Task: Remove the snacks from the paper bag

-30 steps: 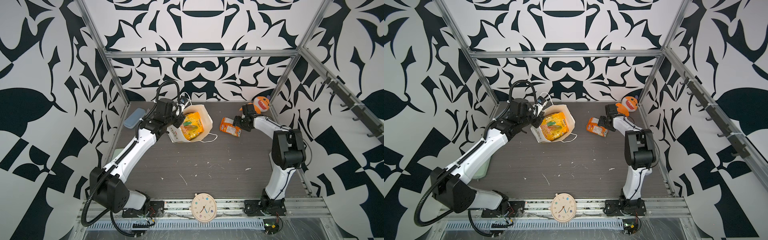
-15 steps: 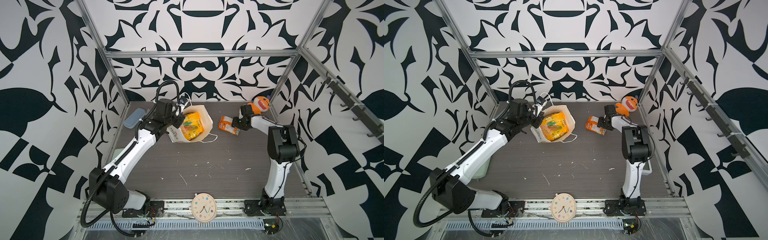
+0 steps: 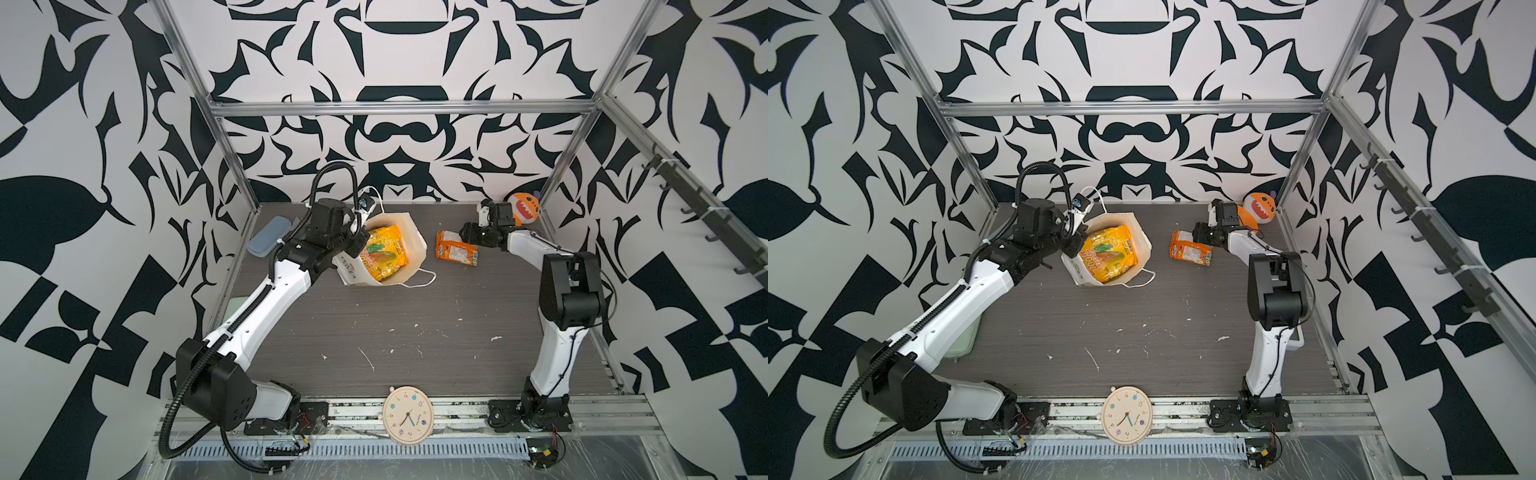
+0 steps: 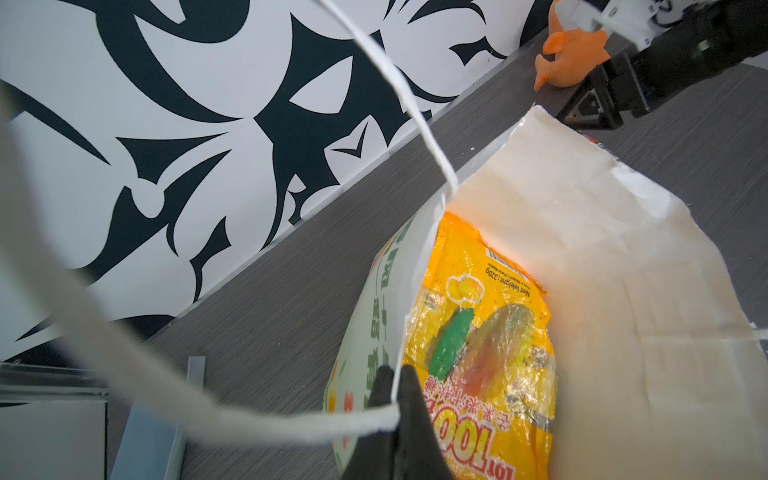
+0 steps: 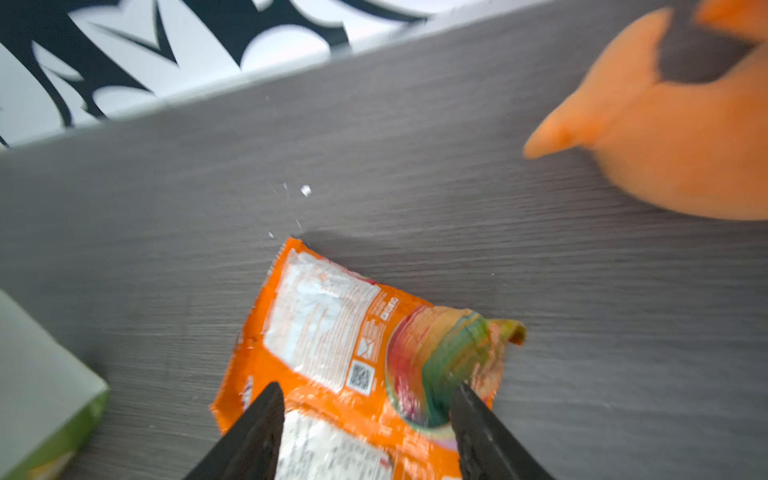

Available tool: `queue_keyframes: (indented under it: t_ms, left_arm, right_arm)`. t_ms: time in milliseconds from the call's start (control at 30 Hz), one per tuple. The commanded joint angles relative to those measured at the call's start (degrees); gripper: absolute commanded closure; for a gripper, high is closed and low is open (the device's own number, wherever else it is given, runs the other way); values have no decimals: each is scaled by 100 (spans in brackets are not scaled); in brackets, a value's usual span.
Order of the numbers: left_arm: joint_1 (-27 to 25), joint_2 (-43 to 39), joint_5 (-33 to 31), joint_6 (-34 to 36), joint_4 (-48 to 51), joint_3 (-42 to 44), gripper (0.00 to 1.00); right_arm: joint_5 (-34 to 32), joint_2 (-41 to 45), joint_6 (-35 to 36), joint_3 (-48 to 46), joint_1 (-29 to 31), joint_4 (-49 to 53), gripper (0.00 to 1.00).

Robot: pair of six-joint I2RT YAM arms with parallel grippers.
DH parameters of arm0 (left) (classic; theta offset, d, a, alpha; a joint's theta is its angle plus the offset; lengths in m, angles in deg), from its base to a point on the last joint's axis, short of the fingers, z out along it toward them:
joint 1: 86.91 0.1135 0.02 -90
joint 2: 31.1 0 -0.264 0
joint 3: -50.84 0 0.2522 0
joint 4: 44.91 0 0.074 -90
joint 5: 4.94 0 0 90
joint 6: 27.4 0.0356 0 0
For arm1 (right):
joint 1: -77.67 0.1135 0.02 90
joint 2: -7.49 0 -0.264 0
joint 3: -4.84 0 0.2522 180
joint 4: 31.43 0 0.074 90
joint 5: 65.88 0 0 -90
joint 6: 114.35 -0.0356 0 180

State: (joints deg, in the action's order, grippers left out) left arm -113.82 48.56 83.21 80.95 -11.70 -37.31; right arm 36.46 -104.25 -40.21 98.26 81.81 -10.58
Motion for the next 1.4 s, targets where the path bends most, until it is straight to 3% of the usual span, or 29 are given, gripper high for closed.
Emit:
queue_keyframes:
  t_ms: [0,67,133,167,233,367,600,1000,1200,1367]
  left_arm:
    - [-10,-228,130,-33,-194,65,100]
    - [-11,-206,135,-24,-200,58,100]
    - [-10,-200,157,-24,-187,56,100]
    - [-15,-196,175,-25,-178,52,100]
    - [-7,-196,184,-19,-157,69,100]
    - [-14,-188,180,-16,-168,102,100]
    - [-11,-141,199,-32,-216,113,100]
    - [-7,-219,150,-42,-93,137,100]
    - [-12,-282,136,-77,-104,183,100]
    - [-8,-303,118,-77,-105,206,100]
  right_arm:
    - [-622,767,-718,-429,23,150,35]
    - [-932,977,-1077,-781,20,305,38]
    - [-950,1146,-1439,-1184,22,286,54]
    - [-866,1200,-1527,-1356,33,242,55]
    - [-770,1298,-1652,-1627,33,231,57]
    - [-807,1327,-1670,-1875,27,233,76]
    - [-540,829,-1753,-1790,34,32,79]
    - [-860,125,-1623,-1128,3,-109,76]
    - [-787,201,-1709,-1076,8,-41,75]
    - [-333,460,-1985,-1320,42,-122,74]
